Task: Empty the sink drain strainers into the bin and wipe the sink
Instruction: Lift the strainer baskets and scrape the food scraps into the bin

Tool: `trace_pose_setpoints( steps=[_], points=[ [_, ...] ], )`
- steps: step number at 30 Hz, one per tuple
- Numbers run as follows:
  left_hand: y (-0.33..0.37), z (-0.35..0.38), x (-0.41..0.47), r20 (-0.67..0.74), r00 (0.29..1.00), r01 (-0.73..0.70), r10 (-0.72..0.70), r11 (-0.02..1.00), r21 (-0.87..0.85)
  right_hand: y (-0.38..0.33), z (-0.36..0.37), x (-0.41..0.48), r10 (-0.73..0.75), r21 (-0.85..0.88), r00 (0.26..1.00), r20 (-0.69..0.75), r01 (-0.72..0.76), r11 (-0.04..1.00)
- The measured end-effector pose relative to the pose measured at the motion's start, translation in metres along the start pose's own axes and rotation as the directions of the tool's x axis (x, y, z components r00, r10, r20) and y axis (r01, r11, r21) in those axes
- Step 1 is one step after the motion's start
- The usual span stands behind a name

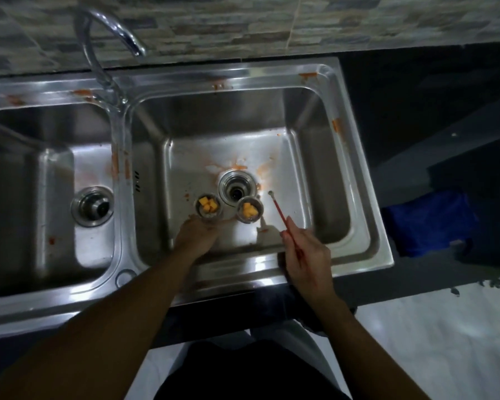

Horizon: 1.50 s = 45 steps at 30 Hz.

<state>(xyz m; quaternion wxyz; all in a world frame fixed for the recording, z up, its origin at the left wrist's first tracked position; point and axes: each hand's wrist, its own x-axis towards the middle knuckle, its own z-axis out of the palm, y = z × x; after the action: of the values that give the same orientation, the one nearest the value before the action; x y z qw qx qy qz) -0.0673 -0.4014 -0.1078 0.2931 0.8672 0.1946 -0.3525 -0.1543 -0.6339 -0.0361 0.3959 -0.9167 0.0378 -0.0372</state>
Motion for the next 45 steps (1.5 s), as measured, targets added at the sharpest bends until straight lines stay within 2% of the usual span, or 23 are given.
trace_pose_setpoints(
  steps=[2, 4, 7, 11, 15, 20, 25, 27, 30, 33, 37, 40, 43, 45],
  points=[
    [-0.009, -0.003, 0.017, -0.075, 0.997, -0.008, 0.004, 0.998, -0.055, -0.004, 0.001, -0.005, -0.013, -0.035, 1.0, 0.019, 0.014, 0.999],
    [-0.016, -0.003, 0.032, -0.136, 0.989, -0.075, 0.063, 0.994, -0.084, -0.004, 0.002, -0.003, 0.048, -0.023, 0.999, 0.006, -0.047, 0.999],
    [-0.024, 0.002, 0.054, -0.136, 0.974, -0.184, 0.179, 0.982, -0.029, -0.002, 0.007, 0.001, 0.116, 0.0, 0.992, -0.05, -0.116, 0.993],
    [-0.031, 0.011, 0.076, -0.1, 0.96, -0.261, 0.261, 0.965, 0.016, 0.005, 0.017, -0.001, 0.058, -0.062, 0.993, -0.1, -0.065, 0.996],
    [-0.032, 0.014, 0.082, -0.141, 0.932, -0.34, 0.335, 0.941, -0.006, 0.016, 0.021, -0.002, 0.012, -0.071, 0.997, -0.078, -0.017, 0.997],
    [-0.03, 0.005, 0.07, -0.159, 0.907, -0.398, 0.391, 0.918, -0.013, 0.023, 0.028, -0.006, 0.053, -0.013, 0.993, -0.107, -0.055, 0.998],
    [-0.016, -0.015, 0.04, -0.184, 0.87, -0.476, 0.458, 0.877, -0.067, 0.028, 0.037, -0.001, 0.094, -0.096, 0.975, -0.204, -0.115, 0.989],
    [-0.005, -0.018, 0.018, -0.186, 0.836, -0.537, 0.516, 0.839, -0.085, 0.023, 0.033, 0.001, 0.064, -0.103, 0.97, -0.236, -0.09, 0.991],
    [0.02, -0.015, -0.014, -0.208, 0.765, -0.635, 0.609, 0.768, -0.087, 0.016, 0.023, 0.006, 0.118, 0.035, 0.956, -0.269, -0.113, 0.993],
    [0.053, -0.002, -0.053, -0.208, 0.684, -0.721, 0.699, 0.691, -0.051, 0.018, -0.004, -0.009, 0.252, 0.223, 0.902, -0.35, -0.181, 0.958],
    [0.097, 0.038, -0.108, -0.201, 0.591, -0.806, 0.781, 0.582, -0.109, 0.026, -0.055, -0.051, 0.262, 0.309, 0.787, -0.559, -0.096, 0.946],
    [0.132, 0.077, -0.152, -0.121, 0.538, -0.841, 0.834, 0.522, -0.138, 0.044, -0.099, -0.09, 0.316, 0.351, 0.649, -0.693, -0.08, 0.933],
    [0.162, 0.124, -0.191, -0.058, 0.403, -0.909, 0.913, 0.393, -0.139, 0.071, -0.137, -0.135, 0.366, 0.363, 0.486, -0.794, -0.104, 0.926],
    [0.173, 0.159, -0.214, 0.011, 0.361, -0.92, 0.933, 0.358, -0.158, 0.086, -0.156, -0.163, 0.416, 0.406, 0.386, -0.823, -0.112, 0.907]
  ],
)
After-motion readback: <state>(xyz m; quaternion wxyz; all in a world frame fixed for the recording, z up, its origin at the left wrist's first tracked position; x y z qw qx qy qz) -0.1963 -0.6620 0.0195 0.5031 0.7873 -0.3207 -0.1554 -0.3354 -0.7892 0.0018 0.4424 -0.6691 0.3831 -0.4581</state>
